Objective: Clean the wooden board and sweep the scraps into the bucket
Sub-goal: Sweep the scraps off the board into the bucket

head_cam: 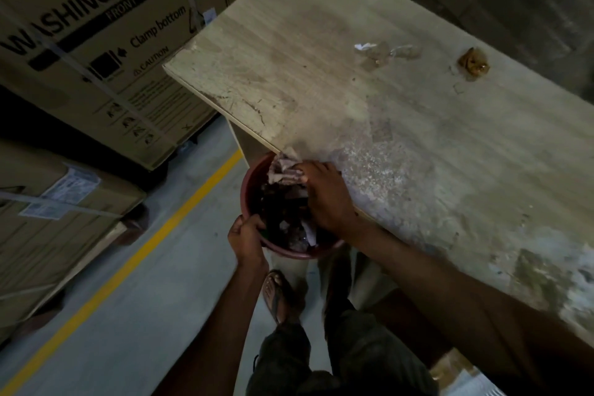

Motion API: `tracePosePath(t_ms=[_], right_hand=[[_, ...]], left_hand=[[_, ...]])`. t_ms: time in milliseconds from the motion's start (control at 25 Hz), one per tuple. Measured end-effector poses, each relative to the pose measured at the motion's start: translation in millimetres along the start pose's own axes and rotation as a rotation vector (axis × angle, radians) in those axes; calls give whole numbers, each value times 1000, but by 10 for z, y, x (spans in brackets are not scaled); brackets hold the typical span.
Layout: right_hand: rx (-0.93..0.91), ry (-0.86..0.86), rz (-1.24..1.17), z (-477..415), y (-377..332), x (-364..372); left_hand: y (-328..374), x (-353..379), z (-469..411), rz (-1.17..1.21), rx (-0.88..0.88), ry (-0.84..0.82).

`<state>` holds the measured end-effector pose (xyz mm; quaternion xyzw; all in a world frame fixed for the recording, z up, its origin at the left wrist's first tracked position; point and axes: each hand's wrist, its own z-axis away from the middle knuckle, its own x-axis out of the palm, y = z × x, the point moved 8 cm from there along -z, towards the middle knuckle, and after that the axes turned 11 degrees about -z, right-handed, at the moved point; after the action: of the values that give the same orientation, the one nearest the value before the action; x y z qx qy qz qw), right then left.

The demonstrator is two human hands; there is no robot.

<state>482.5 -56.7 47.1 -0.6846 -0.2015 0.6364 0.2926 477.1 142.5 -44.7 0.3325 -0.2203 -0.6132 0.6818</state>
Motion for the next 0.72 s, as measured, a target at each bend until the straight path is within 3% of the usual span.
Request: tracePosePath(t_ms=[120, 280, 360, 560, 720], right_hand=[[222, 263, -163, 18, 402, -546], [428, 660, -180, -67, 1314, -1712], [521, 763, -127, -230, 1764, -2308], [648, 686, 146, -749, 2623, -3244], [652, 348, 104, -1035, 3264, -3102]], left_hand=[[-68, 86, 20, 12, 13, -39], [-226, 297, 73, -16, -4, -31], [-323, 415, 109, -20, -23, -15], [-456, 801, 304, -39, -62, -19], [-549, 1003, 393, -62, -85, -28]])
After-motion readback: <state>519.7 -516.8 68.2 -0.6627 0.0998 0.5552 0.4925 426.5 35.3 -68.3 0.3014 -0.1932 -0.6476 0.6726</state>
